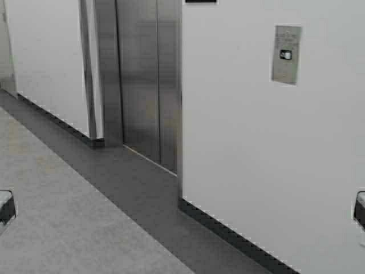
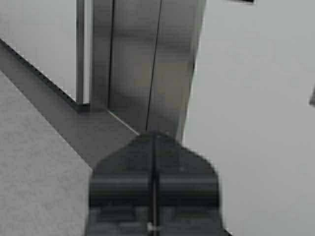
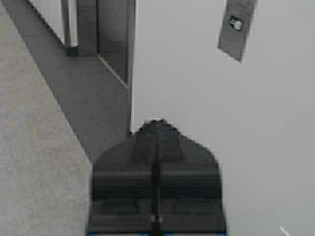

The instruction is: Navigate to elevator, push the call button, then enter the elevator

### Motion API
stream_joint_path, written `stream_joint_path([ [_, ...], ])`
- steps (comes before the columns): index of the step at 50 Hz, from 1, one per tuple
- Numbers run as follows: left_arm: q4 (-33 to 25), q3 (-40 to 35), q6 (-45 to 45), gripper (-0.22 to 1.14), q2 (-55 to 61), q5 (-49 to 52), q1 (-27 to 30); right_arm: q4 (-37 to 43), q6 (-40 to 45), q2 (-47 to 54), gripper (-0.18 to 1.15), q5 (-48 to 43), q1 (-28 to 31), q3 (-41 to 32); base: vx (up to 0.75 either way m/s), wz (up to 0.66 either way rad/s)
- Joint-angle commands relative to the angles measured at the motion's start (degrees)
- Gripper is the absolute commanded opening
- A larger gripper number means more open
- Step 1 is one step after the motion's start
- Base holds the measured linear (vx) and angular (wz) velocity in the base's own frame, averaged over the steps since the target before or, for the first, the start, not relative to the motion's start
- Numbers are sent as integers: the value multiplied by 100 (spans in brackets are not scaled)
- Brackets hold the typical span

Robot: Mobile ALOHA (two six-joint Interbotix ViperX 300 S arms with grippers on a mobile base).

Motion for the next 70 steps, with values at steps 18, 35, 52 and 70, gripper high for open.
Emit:
stream_joint_path([
  [18, -18, -70, -44, 3, 185, 9, 9, -475, 0, 158, 5, 1310, 114, -527, 48, 13],
  [35, -53, -53, -44, 3, 9, 79, 9, -1389, 9, 519, 6, 2540, 352, -1046, 40, 3],
  [52, -53, -185, 26, 2, -132, 519, -554, -2566, 79, 1125, 6, 4157, 1204, -1415, 34, -5],
  [70, -220, -202, 26, 2, -439, 589, -554, -4166, 606, 1846, 6, 6601, 2057, -1591, 28, 1],
])
